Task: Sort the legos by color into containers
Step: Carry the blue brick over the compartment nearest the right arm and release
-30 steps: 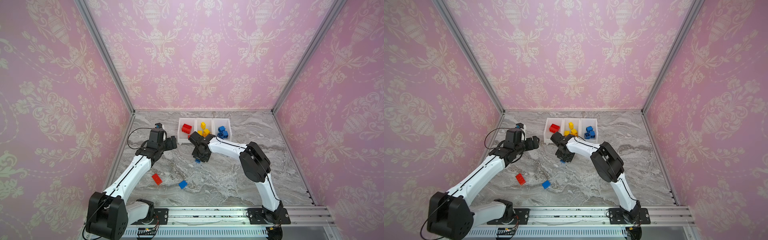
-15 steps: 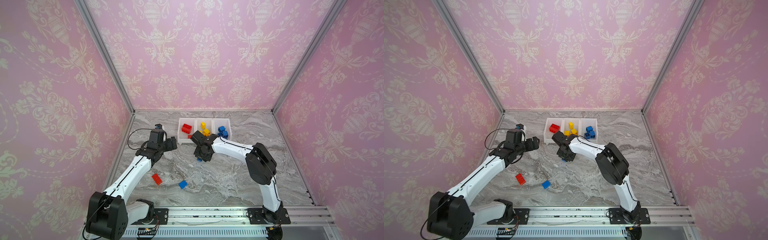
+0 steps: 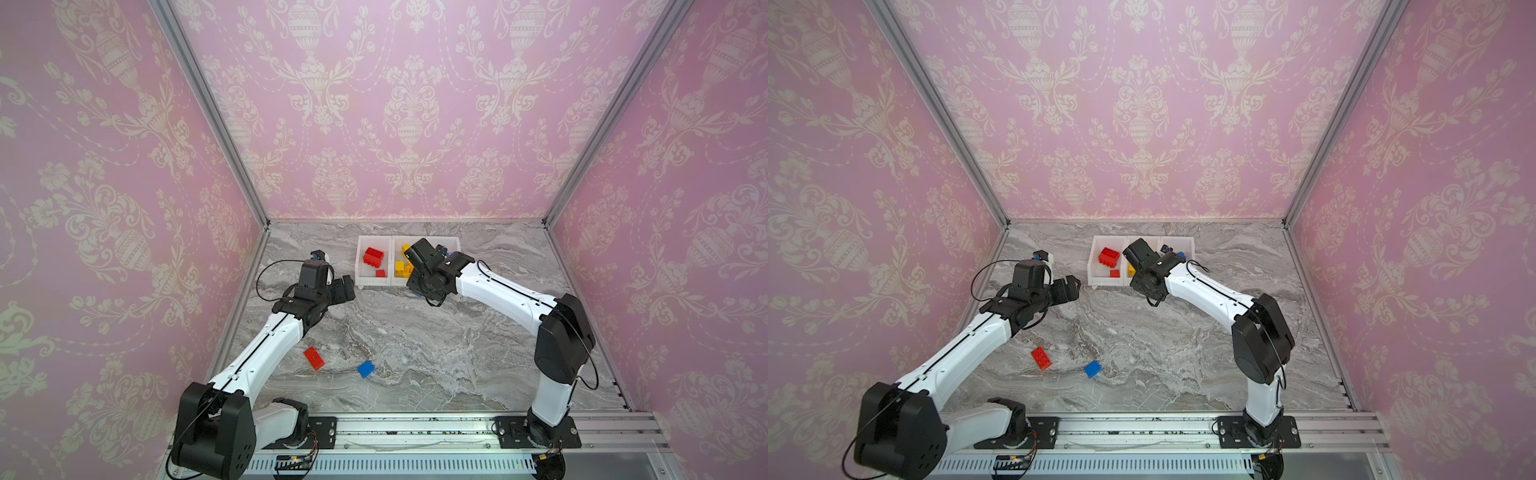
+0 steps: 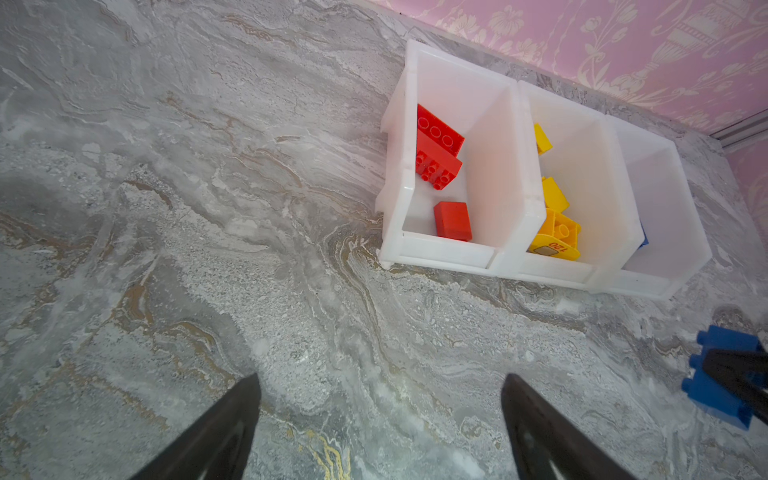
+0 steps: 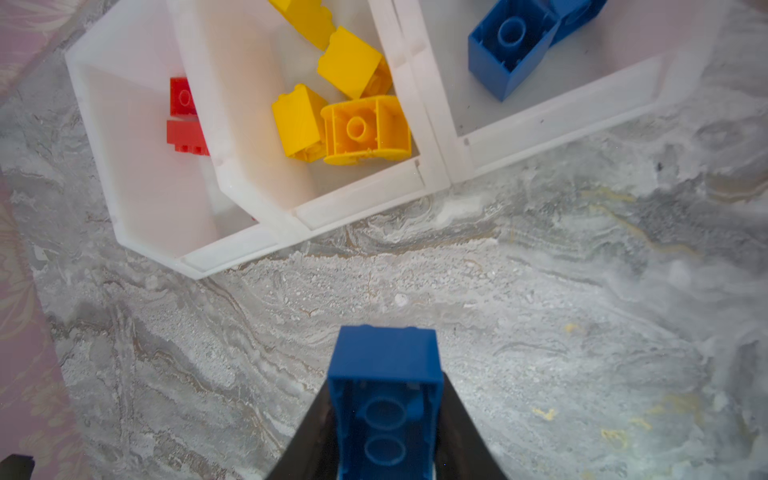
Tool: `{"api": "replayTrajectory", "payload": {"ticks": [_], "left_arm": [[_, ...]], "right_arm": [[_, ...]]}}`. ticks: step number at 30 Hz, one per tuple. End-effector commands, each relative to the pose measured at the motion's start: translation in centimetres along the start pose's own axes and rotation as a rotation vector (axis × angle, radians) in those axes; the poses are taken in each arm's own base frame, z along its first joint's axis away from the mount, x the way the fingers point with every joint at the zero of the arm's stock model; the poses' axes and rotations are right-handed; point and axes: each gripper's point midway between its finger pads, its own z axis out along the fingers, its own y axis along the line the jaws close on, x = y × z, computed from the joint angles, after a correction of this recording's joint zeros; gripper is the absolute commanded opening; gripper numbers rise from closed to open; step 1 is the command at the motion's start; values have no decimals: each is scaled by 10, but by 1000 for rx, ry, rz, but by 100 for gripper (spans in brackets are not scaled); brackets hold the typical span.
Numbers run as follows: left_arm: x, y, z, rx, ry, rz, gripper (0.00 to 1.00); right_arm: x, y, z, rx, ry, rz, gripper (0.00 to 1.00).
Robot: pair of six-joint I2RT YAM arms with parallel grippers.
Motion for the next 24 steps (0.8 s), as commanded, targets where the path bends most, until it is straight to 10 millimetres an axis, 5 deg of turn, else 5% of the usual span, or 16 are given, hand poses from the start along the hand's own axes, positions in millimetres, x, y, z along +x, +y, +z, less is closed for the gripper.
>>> {"api": "replayTrajectory", "payload": {"ticks": [1,11,24], "left_arm": [[6,-1,-3,23,9,-24,93],[12,0,-6,24,18,-35,92],[13,-5,-8,30,22,-35,92]], "right_arm": [[-29,-16,-5,24,-66,-22,31],[-105,-37,22,72,-168,-24,33],[-148,-32,77,50,-126,-47,36]]}}
